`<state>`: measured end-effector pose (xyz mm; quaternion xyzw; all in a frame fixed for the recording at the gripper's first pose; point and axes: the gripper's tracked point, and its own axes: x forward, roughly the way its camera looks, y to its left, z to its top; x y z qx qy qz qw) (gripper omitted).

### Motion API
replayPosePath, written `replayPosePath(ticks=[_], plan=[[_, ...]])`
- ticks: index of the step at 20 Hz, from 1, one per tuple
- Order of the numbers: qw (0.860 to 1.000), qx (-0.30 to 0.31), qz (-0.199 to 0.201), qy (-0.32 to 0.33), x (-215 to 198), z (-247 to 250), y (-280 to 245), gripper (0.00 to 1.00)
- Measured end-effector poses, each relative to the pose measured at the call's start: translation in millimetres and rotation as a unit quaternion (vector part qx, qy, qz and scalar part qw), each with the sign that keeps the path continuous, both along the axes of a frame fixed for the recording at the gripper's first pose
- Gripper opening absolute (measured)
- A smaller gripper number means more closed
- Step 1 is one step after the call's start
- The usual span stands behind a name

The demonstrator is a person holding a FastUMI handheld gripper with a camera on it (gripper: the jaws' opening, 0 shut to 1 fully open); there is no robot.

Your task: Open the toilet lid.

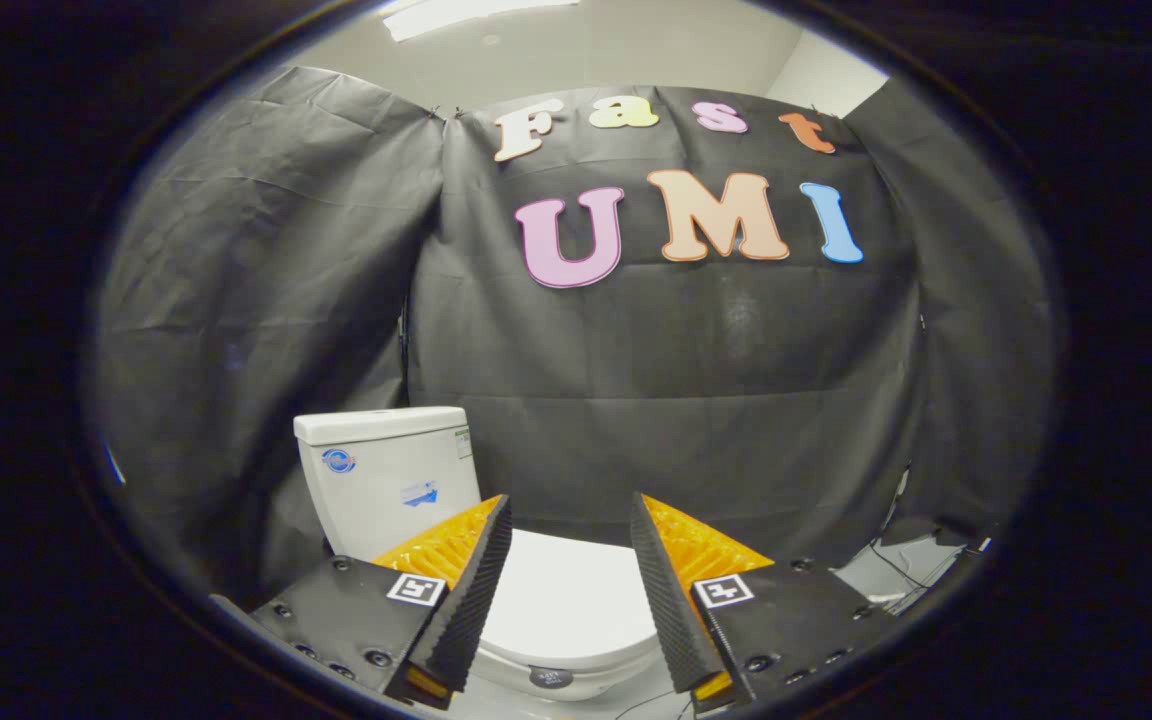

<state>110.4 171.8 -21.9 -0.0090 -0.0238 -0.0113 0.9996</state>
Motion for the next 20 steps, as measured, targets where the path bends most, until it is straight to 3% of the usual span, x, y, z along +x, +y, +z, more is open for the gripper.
replayPosePath(ticks=[20], plan=[[0.999, 0.004, -0.023, -0.021, -11, 12, -7, 0.75]])
